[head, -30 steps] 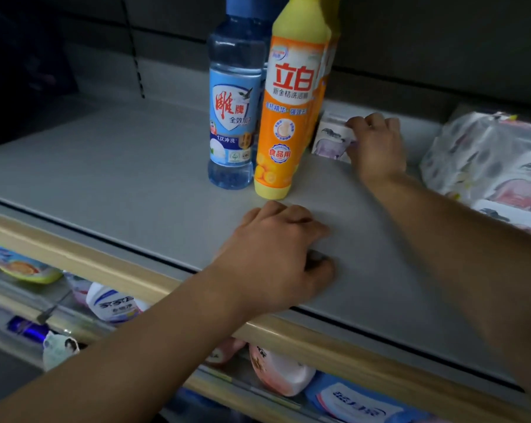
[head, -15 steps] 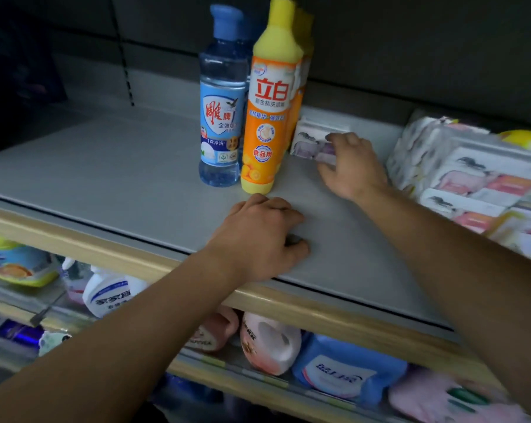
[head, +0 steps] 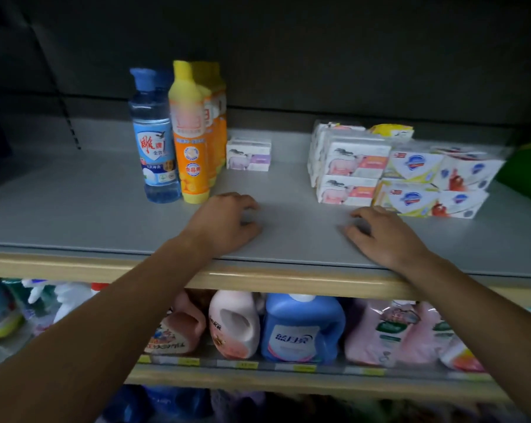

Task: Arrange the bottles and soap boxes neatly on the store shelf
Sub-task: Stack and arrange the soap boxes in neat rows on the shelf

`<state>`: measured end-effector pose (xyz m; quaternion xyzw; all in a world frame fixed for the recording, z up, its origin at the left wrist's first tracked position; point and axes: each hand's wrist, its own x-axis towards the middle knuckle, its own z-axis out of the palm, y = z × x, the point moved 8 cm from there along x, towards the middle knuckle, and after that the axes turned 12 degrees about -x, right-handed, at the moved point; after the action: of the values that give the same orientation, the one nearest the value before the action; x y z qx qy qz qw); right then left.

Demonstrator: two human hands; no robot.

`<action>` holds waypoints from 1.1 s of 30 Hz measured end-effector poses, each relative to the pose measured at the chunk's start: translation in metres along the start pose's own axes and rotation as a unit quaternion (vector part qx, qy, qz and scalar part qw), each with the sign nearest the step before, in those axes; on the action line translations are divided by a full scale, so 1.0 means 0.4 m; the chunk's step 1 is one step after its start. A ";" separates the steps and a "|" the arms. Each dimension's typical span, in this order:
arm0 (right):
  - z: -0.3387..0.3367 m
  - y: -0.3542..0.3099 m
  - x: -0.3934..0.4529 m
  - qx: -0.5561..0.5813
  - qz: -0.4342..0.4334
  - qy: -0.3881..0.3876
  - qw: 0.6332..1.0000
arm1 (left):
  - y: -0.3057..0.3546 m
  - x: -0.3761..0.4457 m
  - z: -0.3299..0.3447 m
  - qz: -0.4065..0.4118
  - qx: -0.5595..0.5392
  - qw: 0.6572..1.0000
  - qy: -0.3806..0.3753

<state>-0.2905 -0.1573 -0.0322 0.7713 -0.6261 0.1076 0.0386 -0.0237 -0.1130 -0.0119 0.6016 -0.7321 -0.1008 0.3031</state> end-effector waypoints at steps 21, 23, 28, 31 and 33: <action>0.023 0.084 -0.001 -0.011 0.043 0.007 0.999 | 0.297 0.393 0.141 0.094 0.021 0.988 0.120; 0.023 0.084 0.000 -0.010 0.040 0.012 0.999 | 0.305 0.386 0.143 0.115 0.022 0.981 0.153; 0.022 0.083 -0.002 -0.015 0.040 0.008 0.999 | 0.306 0.391 0.139 0.108 0.022 0.984 0.137; 0.019 0.080 -0.004 -0.024 0.041 0.002 0.999 | 0.313 0.389 0.140 0.100 0.065 0.986 0.118; 0.020 0.078 -0.004 -0.025 0.040 -0.002 0.999 | 0.323 0.386 0.130 0.095 0.076 0.986 0.118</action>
<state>-0.3201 -0.1638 -0.0427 0.7445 -0.6593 0.0913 0.0523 -0.1733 -0.2369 0.0626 0.5586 -0.7502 0.0559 0.3494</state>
